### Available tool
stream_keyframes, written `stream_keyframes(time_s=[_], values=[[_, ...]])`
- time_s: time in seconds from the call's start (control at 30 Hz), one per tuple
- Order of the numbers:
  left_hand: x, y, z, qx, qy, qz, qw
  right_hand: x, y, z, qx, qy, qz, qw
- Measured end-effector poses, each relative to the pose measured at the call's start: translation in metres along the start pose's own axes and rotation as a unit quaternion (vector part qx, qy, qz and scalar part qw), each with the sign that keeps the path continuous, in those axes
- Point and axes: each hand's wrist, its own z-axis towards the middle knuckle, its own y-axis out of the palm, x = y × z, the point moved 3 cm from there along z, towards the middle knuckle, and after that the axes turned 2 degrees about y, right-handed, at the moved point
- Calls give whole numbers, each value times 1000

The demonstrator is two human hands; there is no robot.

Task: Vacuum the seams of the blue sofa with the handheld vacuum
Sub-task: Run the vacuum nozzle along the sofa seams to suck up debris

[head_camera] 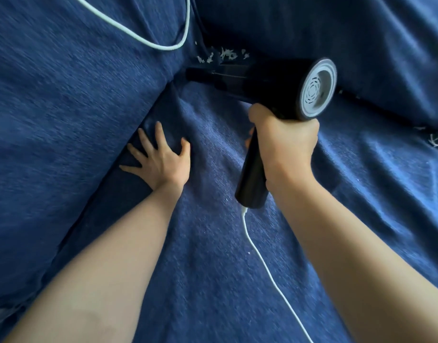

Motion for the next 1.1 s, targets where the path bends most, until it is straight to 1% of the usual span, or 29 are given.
stream_keyframes(time_s=[0.1, 0.2, 0.27, 0.43, 0.57, 0.9, 1.1], values=[[-2, 12, 1, 42, 9, 20, 999, 1, 6, 10, 0, -11, 10, 1000], [-4, 17, 0, 62, 9, 32, 998, -2, 13, 16, -2, 6, 22, 1000], [-4, 19, -1, 63, 13, 37, 997, -5, 12, 16, -6, 4, 29, 1000], [-5, 23, 2, 68, 11, 45, 997, -18, 10, 23, 20, -24, 43, 999], [-4, 23, 2, 72, 10, 47, 996, -23, 14, 32, 25, -27, 30, 999], [-6, 27, 4, 76, 14, 58, 995, -3, -10, 36, 50, -7, 8, 999], [-4, 14, 1, 66, 20, 55, 996, 2, -10, 39, 44, 10, -10, 999]])
